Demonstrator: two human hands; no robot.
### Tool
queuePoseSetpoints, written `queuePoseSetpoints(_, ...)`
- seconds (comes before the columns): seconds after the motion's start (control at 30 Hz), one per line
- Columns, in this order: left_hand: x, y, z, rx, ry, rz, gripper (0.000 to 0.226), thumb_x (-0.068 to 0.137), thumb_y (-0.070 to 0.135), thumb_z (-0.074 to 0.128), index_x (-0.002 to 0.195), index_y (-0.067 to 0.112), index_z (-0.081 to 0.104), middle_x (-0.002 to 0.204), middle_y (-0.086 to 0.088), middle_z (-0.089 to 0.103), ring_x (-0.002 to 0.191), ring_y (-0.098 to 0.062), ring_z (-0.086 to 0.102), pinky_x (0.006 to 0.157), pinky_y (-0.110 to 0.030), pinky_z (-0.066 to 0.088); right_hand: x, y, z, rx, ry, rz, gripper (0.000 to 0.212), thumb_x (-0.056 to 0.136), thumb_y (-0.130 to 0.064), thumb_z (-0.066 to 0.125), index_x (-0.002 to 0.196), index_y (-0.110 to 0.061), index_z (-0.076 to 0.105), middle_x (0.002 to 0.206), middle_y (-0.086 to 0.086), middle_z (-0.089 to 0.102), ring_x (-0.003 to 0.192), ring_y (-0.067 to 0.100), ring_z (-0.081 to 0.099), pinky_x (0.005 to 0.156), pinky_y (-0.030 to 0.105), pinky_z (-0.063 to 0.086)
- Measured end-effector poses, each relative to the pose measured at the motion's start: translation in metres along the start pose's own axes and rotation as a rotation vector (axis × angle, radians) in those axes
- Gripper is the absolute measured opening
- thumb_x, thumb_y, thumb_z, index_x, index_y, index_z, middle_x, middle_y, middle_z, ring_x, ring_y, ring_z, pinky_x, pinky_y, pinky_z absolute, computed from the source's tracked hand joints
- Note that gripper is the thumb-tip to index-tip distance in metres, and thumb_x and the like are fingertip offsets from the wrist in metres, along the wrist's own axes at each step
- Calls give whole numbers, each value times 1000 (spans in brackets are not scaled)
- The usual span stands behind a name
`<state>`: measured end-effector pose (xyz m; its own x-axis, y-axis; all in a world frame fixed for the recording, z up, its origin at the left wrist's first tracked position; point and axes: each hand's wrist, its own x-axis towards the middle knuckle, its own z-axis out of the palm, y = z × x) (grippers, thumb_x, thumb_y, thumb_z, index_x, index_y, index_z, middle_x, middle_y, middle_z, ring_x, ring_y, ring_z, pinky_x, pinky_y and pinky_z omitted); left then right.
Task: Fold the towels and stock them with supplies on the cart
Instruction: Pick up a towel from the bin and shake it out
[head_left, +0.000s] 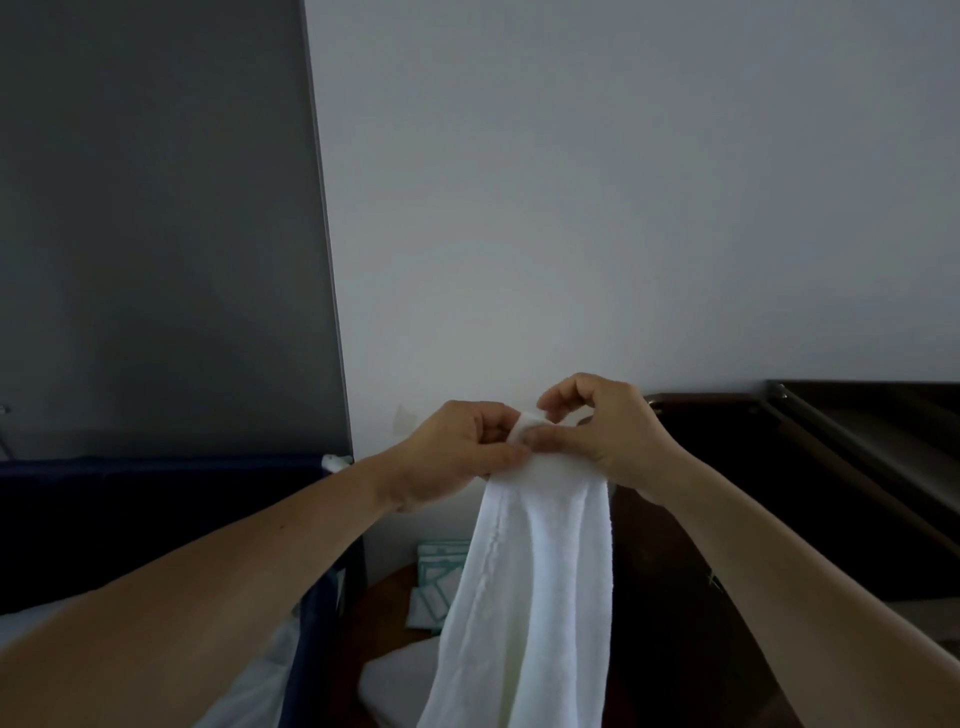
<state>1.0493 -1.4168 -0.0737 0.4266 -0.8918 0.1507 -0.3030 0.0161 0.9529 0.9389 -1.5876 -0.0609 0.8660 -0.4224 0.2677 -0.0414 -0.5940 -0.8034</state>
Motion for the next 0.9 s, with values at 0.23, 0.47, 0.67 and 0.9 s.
queuePoseSetpoints(0.23, 9, 17, -1, -145, 37, -68, 30, 95, 23, 61, 112, -1, 69, 113, -21, 70, 109, -36, 66, 99, -48, 53, -10, 17, 0, 523, -143, 9, 11, 71, -29, 79, 70, -24, 70, 69, -3, 65, 61, 5, 59, 55, 16, 46)
queuePoseSetpoints(0.47, 36, 100, -2, -242, 247, 93, 33, 104, 18, 46, 72, 12, 52, 65, -1, 53, 64, -14, 52, 67, -33, 48, 0, -25, -17, 601, -39, -233, 7, 83, -23, 76, 88, -20, 72, 85, 4, 70, 83, 19, 64, 78, 28, 55)
queuePoseSetpoints(0.67, 45, 158, -10, 282, 367, 404, 34, 104, 24, 46, 76, 9, 56, 66, 6, 48, 59, -5, 42, 56, -17, 38, 7, -46, -27, 287, 166, -364, 24, 95, -32, 60, 75, -27, 73, 69, -2, 64, 68, 25, 57, 69, 43, 46)
queuePoseSetpoints(0.9, 61, 134, -25, 716, 532, 441, 28, 106, 19, 40, 96, 0, 57, 80, 1, 54, 74, -15, 49, 67, -26, 36, 4, -44, -32, 701, 71, -208, 29, 72, -40, 74, 65, -14, 66, 70, 12, 53, 67, 24, 48, 60, 32, 41)
